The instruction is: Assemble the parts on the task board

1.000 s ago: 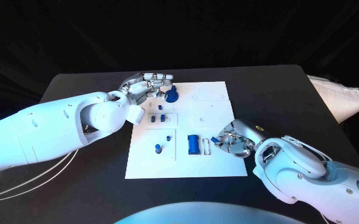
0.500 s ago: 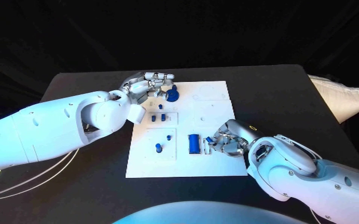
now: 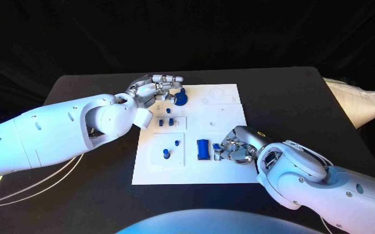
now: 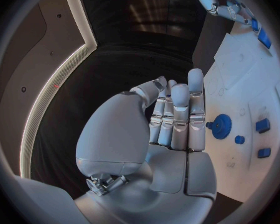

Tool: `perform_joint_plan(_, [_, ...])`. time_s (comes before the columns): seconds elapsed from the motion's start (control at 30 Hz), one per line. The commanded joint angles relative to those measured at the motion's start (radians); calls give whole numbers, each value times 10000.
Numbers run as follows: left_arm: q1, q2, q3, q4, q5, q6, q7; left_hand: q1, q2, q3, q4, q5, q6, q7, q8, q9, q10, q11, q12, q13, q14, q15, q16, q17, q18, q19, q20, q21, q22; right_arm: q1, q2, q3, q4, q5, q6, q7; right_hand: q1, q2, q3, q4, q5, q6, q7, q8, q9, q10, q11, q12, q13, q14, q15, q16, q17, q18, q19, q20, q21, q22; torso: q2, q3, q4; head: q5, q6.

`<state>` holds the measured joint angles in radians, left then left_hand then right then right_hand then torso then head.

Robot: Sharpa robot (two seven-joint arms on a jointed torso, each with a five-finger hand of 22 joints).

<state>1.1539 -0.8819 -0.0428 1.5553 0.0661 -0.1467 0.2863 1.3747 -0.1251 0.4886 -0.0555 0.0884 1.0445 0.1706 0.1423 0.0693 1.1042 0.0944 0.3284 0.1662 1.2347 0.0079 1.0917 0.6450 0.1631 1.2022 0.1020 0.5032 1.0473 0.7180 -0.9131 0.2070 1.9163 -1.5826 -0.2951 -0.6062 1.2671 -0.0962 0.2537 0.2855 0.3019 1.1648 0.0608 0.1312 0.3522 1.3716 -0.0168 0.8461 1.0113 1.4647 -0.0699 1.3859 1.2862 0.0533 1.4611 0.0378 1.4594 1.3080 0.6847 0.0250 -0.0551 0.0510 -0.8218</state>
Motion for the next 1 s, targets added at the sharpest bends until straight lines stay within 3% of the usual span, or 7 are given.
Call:
perform_joint_plan(0.03, [3,22,8,32,55,305,-14,-105,12,-73,28,41,-97,3,59,-3,-104,-19,56,-17,166,18,242,316,185,59,67,-47,-20,-20,5,-24,-35,-51,297,8,-132,-13,-67,-2,59,77,6,15,-3,57,15,61,27,590,-88,42,18,-123,45,-25,58,1186,8,-7,-4,-18,-11])
perform_joint_plan(0.37, [3,36,8,36,56,405,-105,-121,30,-99,38,42,-119,-1,83,0,-134,-23,102,-20,370,14,511,644,190,108,70,-42,-28,-20,26,-26,-24,-76,273,33,-341,-15,-223,11,93,111,-2,6,8,93,10,105,105,598,-91,86,86,-126,49,-30,66,1199,-7,-8,15,7,-15])
perform_joint_plan(0.47, [3,35,8,36,56,437,-135,-136,34,-108,49,41,-122,1,90,1,-141,-21,113,-21,414,14,577,734,189,120,72,-41,-30,-20,35,-26,-21,-78,286,40,-713,-178,-579,32,599,151,0,-10,13,110,14,71,131,598,-84,115,134,-124,42,-33,61,1198,-13,-9,12,19,-15])
perform_joint_plan(0.57, [3,34,8,38,56,461,-155,-153,44,-121,62,42,-129,-2,103,3,-154,-23,136,-22,533,14,745,971,190,145,73,-38,-33,-20,44,-26,-16,-78,271,47,-1132,-229,-938,46,696,172,8,-31,10,127,24,59,159,595,-76,122,148,-125,42,-26,63,1203,-5,-8,-8,36,-13])
perform_joint_plan(0.8, [3,32,8,46,51,525,-205,-164,47,-130,69,42,-137,-2,110,3,-163,-24,149,-23,573,13,805,1034,191,159,73,-36,-35,-20,25,-26,-49,-129,148,67,-1860,-283,-2022,41,-56,209,-30,-96,15,158,13,43,287,586,-87,114,159,-120,30,-34,53,1201,-1,-6,-5,28,-5])
perform_joint_plan(1.0, [3,27,8,46,28,568,-225,-165,46,-131,69,42,-140,-2,110,3,-166,-24,152,-24,579,14,813,1039,191,162,73,-36,-36,-20,5,-26,-76,-190,99,63,-1918,-216,-2226,47,-216,214,-23,-110,19,153,9,6,297,584,-91,106,154,-120,28,-31,50,1201,0,3,-4,36,-12])
